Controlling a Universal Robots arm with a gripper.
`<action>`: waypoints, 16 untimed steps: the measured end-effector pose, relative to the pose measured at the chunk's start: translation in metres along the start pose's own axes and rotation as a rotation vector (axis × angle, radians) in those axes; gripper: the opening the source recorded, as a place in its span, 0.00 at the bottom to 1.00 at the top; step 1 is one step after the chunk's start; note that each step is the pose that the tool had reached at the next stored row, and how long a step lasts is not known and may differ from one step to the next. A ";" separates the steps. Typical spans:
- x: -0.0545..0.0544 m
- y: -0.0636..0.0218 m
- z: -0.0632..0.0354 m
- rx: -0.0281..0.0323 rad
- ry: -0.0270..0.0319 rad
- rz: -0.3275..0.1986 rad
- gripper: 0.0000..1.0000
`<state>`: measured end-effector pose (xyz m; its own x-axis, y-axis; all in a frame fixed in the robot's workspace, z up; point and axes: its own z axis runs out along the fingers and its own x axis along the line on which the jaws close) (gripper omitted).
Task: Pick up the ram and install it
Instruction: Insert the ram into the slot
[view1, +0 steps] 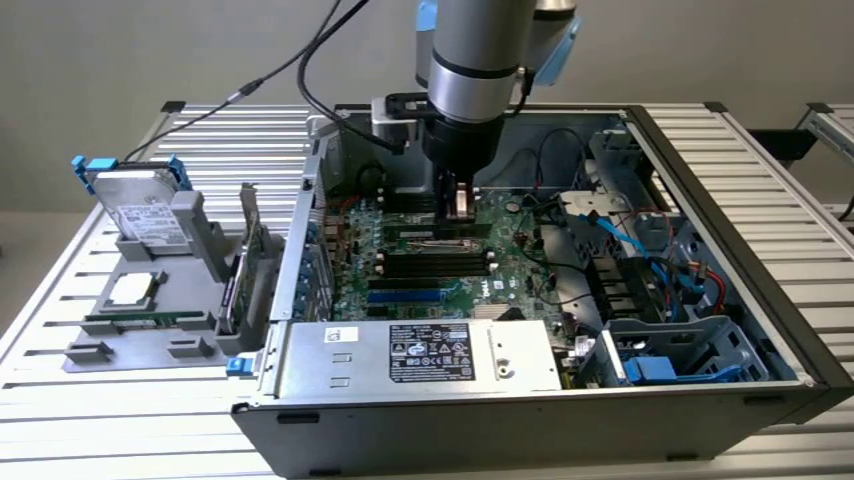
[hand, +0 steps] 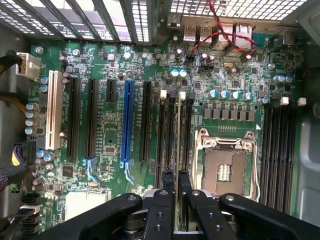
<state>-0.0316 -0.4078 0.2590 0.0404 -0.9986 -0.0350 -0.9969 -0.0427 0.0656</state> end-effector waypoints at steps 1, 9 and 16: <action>0.000 0.0000 0.0017 0.0001 0.0001 0.000 0.15; 0.001 0.0002 0.0166 0.0018 0.0002 0.000 0.15; 0.001 -0.0004 0.0258 0.0116 0.0063 0.000 0.15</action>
<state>-0.0329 -0.4084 0.2333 0.0404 -0.9988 -0.0288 -0.9977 -0.0419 0.0540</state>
